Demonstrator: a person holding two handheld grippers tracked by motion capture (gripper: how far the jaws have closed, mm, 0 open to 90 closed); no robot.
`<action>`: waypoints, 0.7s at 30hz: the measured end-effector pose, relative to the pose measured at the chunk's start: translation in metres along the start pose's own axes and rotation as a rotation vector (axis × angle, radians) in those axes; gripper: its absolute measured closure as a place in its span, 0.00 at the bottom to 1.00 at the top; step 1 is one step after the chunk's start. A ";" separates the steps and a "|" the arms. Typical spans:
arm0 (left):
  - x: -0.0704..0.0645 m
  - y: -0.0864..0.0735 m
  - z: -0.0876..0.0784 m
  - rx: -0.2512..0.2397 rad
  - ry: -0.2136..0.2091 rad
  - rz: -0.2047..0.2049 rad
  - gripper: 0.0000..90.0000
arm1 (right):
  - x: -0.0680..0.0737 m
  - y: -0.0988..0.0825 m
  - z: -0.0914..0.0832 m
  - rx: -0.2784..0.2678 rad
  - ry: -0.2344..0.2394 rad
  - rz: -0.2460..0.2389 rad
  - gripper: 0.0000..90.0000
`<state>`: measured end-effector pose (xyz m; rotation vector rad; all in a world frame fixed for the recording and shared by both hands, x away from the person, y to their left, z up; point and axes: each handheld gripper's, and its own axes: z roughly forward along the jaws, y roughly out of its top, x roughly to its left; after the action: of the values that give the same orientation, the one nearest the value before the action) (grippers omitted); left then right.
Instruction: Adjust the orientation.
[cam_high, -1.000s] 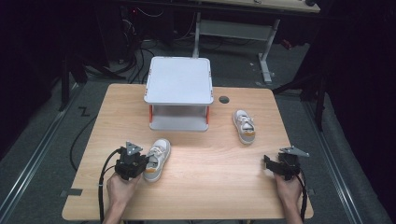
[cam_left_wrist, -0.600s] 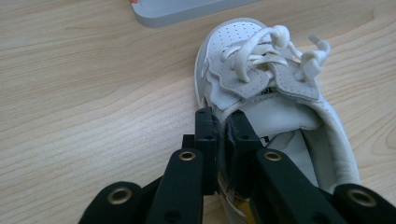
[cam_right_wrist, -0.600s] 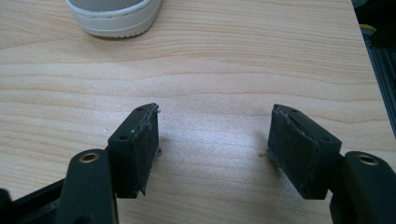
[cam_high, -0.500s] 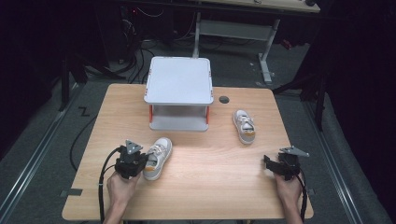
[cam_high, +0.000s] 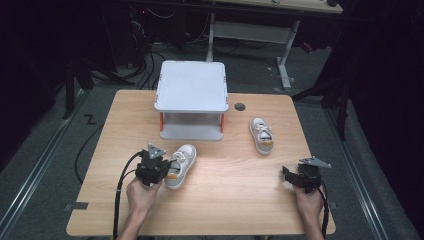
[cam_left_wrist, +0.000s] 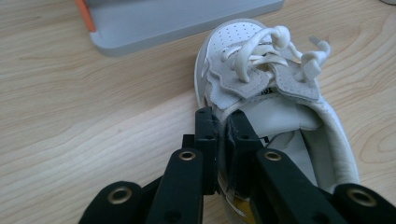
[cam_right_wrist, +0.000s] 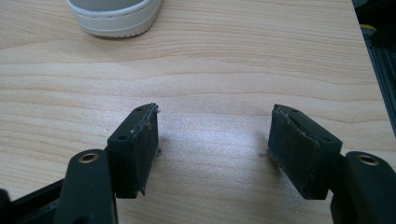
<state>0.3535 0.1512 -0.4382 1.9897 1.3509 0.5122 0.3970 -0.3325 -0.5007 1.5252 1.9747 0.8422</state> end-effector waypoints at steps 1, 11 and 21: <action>-0.002 0.002 0.001 0.002 0.002 0.003 0.94 | 0.000 0.000 0.000 0.000 0.000 0.001 0.37; -0.031 0.018 0.020 0.030 -0.021 0.034 0.94 | 0.000 0.000 0.000 0.000 0.000 0.001 0.37; -0.055 0.030 0.039 0.052 -0.045 0.059 0.94 | 0.000 0.000 0.000 0.000 0.000 0.001 0.37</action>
<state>0.3768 0.0811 -0.4417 2.0764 1.2938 0.4606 0.3969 -0.3325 -0.5007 1.5261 1.9747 0.8426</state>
